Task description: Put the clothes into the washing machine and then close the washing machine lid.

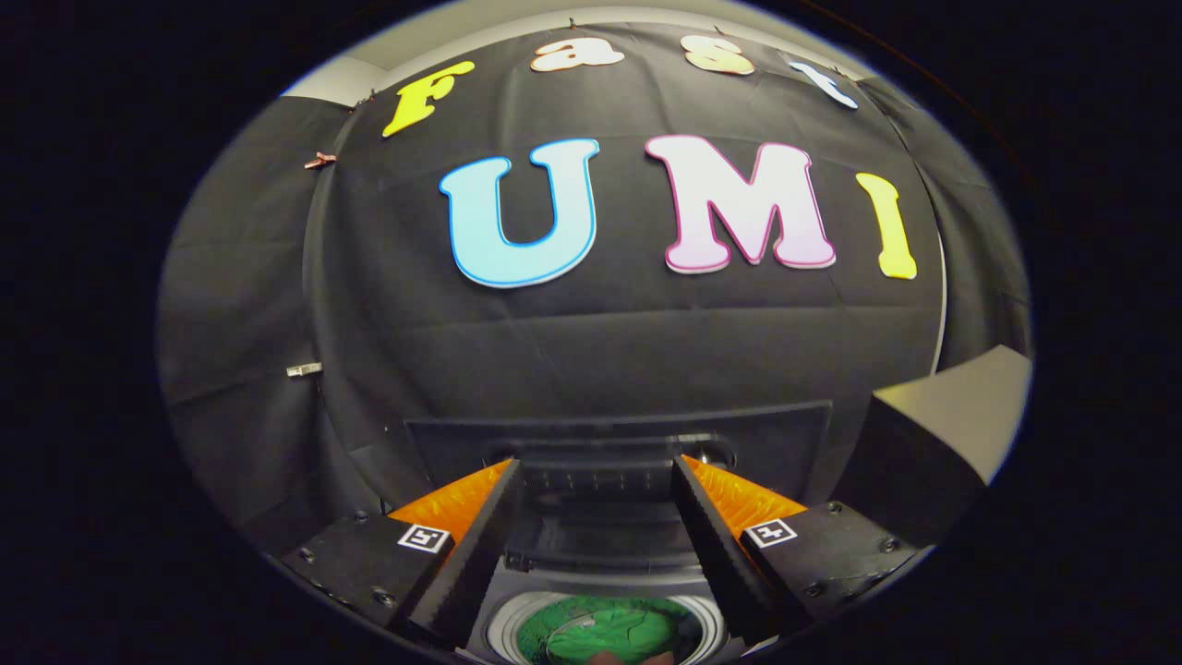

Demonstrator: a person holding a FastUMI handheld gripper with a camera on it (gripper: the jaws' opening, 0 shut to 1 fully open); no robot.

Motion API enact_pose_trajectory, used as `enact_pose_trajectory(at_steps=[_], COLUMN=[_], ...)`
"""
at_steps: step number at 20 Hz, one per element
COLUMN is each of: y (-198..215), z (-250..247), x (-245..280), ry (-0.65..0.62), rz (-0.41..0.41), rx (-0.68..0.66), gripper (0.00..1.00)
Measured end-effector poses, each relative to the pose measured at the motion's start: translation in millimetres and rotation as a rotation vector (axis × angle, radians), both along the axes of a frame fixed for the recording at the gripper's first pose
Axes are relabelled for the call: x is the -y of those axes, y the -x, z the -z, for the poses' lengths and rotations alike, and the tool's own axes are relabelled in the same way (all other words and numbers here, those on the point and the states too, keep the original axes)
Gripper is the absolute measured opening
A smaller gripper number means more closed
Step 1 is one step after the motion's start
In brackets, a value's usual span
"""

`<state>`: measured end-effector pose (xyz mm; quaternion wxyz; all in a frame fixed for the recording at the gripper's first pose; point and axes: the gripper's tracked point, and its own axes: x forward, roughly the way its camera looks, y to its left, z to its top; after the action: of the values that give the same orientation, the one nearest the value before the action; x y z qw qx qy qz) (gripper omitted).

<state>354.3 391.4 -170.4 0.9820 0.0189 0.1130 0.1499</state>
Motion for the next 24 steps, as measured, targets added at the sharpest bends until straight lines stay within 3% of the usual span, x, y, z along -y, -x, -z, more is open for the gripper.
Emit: enact_pose_trajectory(at_steps=[4, 14, 24], y=[-32, -85, -68], z=[-21, 23, 28], x=[-14, -38, -33], ry=[0.052, 0.069, 0.100], rz=[0.004, 0.025, 0.010], rx=[0.052, -0.133, -0.192], gripper=[0.99, 1.00, 1.00])
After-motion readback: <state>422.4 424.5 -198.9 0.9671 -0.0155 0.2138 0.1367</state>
